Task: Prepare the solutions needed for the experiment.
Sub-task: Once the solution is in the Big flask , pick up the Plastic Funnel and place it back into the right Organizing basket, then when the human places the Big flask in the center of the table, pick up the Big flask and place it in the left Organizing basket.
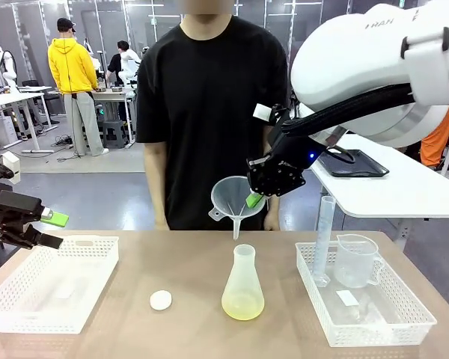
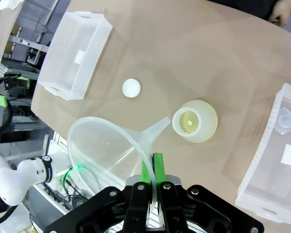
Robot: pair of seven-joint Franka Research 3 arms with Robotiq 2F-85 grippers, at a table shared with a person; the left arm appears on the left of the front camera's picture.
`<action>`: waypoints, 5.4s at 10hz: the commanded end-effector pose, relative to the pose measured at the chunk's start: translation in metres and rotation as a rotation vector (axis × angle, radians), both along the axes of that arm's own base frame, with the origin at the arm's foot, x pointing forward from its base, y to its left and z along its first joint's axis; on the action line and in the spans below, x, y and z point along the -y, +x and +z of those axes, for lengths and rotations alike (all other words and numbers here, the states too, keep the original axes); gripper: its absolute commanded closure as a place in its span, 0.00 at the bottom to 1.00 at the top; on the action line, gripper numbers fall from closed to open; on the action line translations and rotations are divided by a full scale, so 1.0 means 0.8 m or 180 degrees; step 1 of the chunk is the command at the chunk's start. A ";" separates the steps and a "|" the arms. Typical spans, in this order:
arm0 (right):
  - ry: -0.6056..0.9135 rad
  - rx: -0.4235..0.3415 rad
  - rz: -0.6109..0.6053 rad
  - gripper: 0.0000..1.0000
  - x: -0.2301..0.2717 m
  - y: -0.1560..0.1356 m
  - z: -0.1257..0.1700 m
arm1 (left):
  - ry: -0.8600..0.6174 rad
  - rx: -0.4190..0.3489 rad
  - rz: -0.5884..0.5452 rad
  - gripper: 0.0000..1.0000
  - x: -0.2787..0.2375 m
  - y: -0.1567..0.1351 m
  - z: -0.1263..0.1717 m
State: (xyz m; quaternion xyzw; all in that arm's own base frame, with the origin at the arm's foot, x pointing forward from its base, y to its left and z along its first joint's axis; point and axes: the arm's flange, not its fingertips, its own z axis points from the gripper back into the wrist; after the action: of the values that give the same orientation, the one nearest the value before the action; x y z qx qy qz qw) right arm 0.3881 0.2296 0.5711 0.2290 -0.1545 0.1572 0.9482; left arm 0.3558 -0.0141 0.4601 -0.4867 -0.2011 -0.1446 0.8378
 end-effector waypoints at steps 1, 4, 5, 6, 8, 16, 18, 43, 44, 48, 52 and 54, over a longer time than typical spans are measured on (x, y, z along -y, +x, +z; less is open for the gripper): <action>-0.0082 -0.0043 -0.0138 1.00 -0.001 -0.014 0.005 | -0.0087 0.0070 -0.0027 0.00 0.002 0.003 0.000; -0.0027 -0.0095 -0.0278 1.00 0.031 -0.024 0.028 | -0.0087 0.0070 -0.0027 0.00 0.002 0.003 0.000; -0.0014 -0.0123 -0.0355 1.00 0.057 -0.025 0.043 | -0.0087 0.0070 -0.0027 0.00 0.002 0.003 0.000; -0.0017 -0.0177 -0.0503 1.00 0.093 -0.025 0.056 | -0.0087 0.0070 -0.0027 0.00 0.002 0.003 0.000; 0.0036 -0.0369 -0.0771 1.00 0.169 -0.022 0.062 | -0.0087 0.0070 -0.0027 0.00 0.002 0.003 0.000; 0.0022 -0.0533 -0.1460 1.00 0.324 -0.007 0.034 | -0.0087 0.0070 -0.0027 0.00 0.002 0.003 0.000; 0.0022 -0.0533 -0.1460 1.00 0.324 -0.007 0.034 | -0.0087 0.0070 -0.0027 0.00 0.002 0.003 0.000; -0.0538 -0.2192 -0.2774 0.78 0.289 0.084 -0.222 | -0.0087 0.0070 -0.0027 0.00 0.002 0.003 0.000; -0.0523 -0.2181 -0.2781 0.78 0.289 0.083 -0.221 | -0.0087 0.0070 -0.0027 0.00 0.002 0.003 0.000; -0.0495 -0.1951 -0.2811 0.78 0.289 0.081 -0.216 | -0.0087 0.0070 -0.0027 0.00 0.002 0.003 0.000; -0.0441 -0.2135 -0.2664 0.78 0.293 0.085 -0.216 | -0.0087 0.0070 -0.0027 0.00 0.002 0.003 0.000; -0.0441 -0.2135 -0.2664 0.78 0.293 0.085 -0.216 | -0.0087 0.0070 -0.0027 0.00 0.002 0.003 0.000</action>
State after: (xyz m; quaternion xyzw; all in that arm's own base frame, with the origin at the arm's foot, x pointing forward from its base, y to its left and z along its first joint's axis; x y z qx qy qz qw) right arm 0.4551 -0.0048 0.3983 0.1224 0.0877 -0.3057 0.9402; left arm 0.3557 -0.0142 0.4603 -0.4867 -0.2009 -0.1449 0.8377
